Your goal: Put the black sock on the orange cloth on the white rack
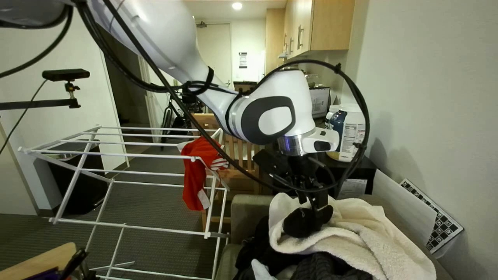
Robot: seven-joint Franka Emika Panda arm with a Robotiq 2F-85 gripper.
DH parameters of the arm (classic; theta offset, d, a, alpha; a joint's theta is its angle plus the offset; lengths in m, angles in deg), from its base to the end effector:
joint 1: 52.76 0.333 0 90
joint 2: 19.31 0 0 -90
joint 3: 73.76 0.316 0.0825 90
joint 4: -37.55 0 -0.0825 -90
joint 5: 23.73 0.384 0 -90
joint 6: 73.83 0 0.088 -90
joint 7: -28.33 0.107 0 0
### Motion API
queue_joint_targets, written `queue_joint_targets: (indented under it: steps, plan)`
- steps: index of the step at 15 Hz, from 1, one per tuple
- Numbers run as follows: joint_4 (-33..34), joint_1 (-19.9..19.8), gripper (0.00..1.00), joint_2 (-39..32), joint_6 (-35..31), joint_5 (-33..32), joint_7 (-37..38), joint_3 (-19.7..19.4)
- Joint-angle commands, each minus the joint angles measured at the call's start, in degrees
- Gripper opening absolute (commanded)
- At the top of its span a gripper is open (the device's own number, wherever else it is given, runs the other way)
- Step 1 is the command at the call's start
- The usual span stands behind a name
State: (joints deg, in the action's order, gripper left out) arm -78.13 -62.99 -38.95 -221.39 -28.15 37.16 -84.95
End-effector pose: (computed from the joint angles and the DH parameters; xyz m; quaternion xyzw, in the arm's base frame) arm 0.5808 -0.2210 0.3056 0.9676 -0.2210 0.1020 0.0675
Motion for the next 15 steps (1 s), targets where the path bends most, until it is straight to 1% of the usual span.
queue_joint_targets:
  steps: [1, 3, 6, 9, 12, 13, 14, 15]
  plan:
    - [0.3, -0.3, 0.97, -1.8, -3.1, 0.2, -1.8, -0.4]
    - [0.4, -0.3, 1.0, -2.6, -3.9, 0.3, -1.5, -0.6]
    - [0.8, 0.3, 1.0, -3.6, -5.0, -0.2, 0.1, -1.3]
    - [1.1, 1.5, 1.0, -3.7, -6.2, -1.1, 3.4, -3.0]
    - [1.4, 2.2, 1.0, -3.9, -6.4, -1.6, 5.1, -4.2]
    - [1.5, 2.4, 0.95, -4.0, -6.5, -1.8, 5.7, -4.5]
    - [1.5, 2.7, 0.84, -4.0, -6.4, -1.9, 6.1, -4.8]
    - [1.5, 2.9, 0.71, -4.0, -6.4, -1.9, 6.7, -5.1]
